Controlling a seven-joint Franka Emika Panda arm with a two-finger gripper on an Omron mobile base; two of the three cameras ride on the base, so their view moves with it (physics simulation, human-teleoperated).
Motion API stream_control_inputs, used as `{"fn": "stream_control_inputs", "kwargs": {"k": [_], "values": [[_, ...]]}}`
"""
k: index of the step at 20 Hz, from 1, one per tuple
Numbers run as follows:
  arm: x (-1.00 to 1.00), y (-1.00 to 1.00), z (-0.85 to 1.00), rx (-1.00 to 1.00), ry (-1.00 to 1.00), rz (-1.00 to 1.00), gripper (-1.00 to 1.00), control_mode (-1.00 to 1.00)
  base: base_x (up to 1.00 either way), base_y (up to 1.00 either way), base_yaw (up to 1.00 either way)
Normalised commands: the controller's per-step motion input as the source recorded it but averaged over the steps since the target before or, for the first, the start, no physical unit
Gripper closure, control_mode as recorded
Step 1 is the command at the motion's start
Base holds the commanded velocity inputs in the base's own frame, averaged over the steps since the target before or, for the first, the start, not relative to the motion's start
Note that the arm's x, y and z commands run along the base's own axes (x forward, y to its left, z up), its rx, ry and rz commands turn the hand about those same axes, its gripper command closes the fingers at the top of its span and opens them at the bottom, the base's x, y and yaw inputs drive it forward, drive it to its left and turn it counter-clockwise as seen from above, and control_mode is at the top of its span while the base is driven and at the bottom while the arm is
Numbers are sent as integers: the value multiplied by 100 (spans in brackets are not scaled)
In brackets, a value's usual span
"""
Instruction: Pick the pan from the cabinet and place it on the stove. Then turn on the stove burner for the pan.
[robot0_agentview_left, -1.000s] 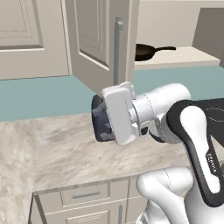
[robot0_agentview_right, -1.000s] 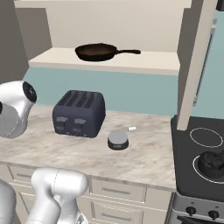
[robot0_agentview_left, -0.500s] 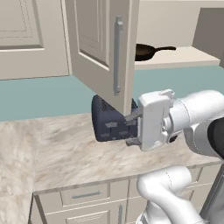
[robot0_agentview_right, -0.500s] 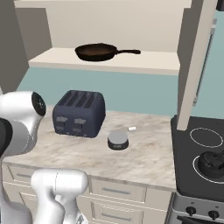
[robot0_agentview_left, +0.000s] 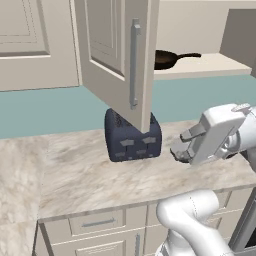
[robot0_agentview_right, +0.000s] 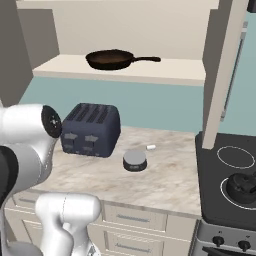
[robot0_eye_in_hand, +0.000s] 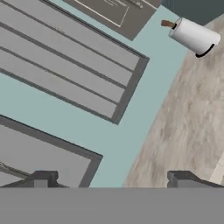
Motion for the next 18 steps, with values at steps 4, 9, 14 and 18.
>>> {"fn": "stream_control_inputs", "kwargs": {"k": [4,9,14,18], "values": [[0,-16,10,0,-29,-11,-100,-100,0,0,0],[6,-12,4,0,-29,-13,-100,-100,0,0,0],[15,-23,5,0,-26,-16,-100,-100,0,0,0],[20,-39,10,0,-21,-14,-100,-100,0,0,0]]}}
